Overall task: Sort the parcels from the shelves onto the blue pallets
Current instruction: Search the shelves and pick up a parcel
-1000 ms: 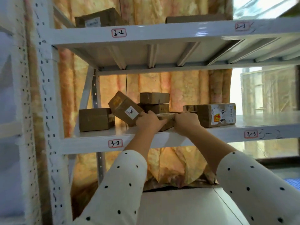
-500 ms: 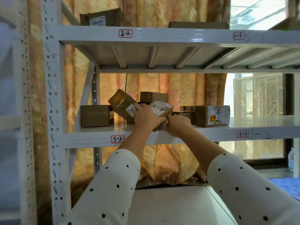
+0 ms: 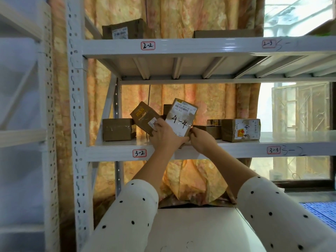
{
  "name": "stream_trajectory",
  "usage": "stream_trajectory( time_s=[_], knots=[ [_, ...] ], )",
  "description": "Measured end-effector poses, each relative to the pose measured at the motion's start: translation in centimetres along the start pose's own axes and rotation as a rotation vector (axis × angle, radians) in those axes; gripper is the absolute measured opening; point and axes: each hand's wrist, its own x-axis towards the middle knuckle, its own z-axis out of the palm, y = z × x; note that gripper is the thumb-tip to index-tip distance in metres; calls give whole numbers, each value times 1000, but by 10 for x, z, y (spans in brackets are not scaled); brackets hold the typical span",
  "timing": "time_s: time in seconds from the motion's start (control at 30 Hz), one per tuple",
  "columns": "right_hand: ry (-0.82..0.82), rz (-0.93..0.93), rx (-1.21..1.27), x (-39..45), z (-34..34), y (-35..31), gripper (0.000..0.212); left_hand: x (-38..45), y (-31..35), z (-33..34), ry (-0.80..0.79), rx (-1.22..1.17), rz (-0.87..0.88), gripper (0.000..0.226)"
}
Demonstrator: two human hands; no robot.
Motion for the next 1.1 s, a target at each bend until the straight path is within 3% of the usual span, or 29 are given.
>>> stream_trajectory(
  time_s=[0.17, 0.4, 0.57, 0.77, 1.1],
  knots=[
    [-15, -24, -79, -11, -2, -4, 33, -11, -8, -2, -2, -118, -12, 113],
    [35, 27, -290, -31, 4, -29, 49, -26, -31, -12, -5, -235, -122, 103],
    [55, 87, -413, -49, 11, -48, 45, -46, -50, -20, -3, -201, -117, 99],
    [27, 142, -488, -74, 17, -52, 59, -66, -63, -24, -48, -156, -76, 107],
    [110, 264, -536, -111, -36, 1, 49, -94, -4, 1, -146, -198, -6, 101]
  ],
)
